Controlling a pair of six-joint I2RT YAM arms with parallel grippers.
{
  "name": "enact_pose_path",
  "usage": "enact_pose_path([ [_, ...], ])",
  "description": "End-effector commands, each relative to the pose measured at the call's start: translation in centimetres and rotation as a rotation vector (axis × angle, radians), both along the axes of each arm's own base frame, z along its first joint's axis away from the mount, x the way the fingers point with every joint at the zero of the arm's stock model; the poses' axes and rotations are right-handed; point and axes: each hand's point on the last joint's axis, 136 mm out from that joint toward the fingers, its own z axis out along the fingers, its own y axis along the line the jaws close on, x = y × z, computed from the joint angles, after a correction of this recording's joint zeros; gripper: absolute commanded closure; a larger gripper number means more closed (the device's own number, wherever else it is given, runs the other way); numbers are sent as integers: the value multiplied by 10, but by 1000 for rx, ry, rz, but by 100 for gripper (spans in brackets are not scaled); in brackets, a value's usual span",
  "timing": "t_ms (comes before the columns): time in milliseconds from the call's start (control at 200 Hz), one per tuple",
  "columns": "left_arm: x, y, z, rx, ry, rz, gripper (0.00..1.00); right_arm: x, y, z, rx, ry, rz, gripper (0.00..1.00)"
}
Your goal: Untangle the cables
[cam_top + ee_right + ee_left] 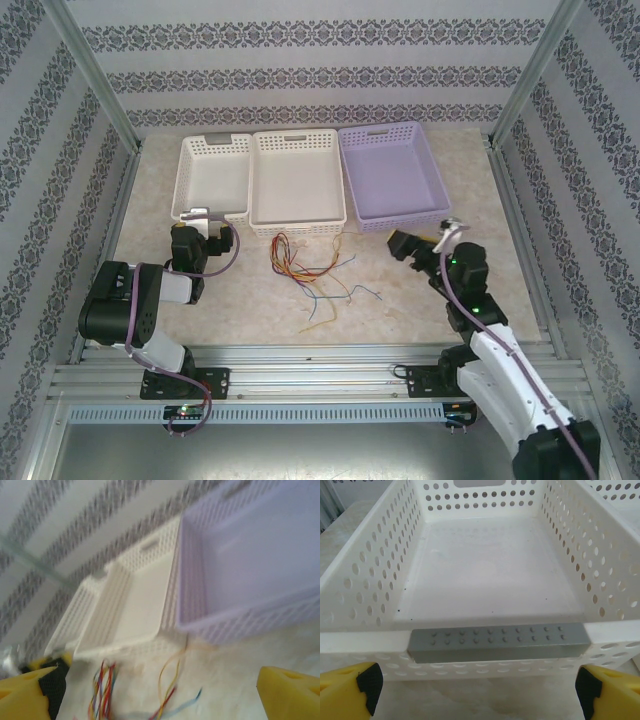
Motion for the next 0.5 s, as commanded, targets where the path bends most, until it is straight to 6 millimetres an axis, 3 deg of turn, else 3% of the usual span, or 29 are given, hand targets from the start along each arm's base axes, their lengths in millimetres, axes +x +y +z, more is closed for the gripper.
enact_pose_path([
  [0,7,1,6,1,-19,-2,0,-18,32,-4,-154,1,101,2],
  [95,7,1,6,1,-19,-1,0,-31,57,-4,-297,-43,144,2],
  [260,7,1,6,0,-19,-2,0,-49,121,-16,-399,3,318,11],
  [395,7,1,6,1,-19,-1,0,-49,178,-16,-457,17,449,17],
  [495,7,1,6,0,-19,-1,0,-39,209,-8,-466,-4,481,22],
])
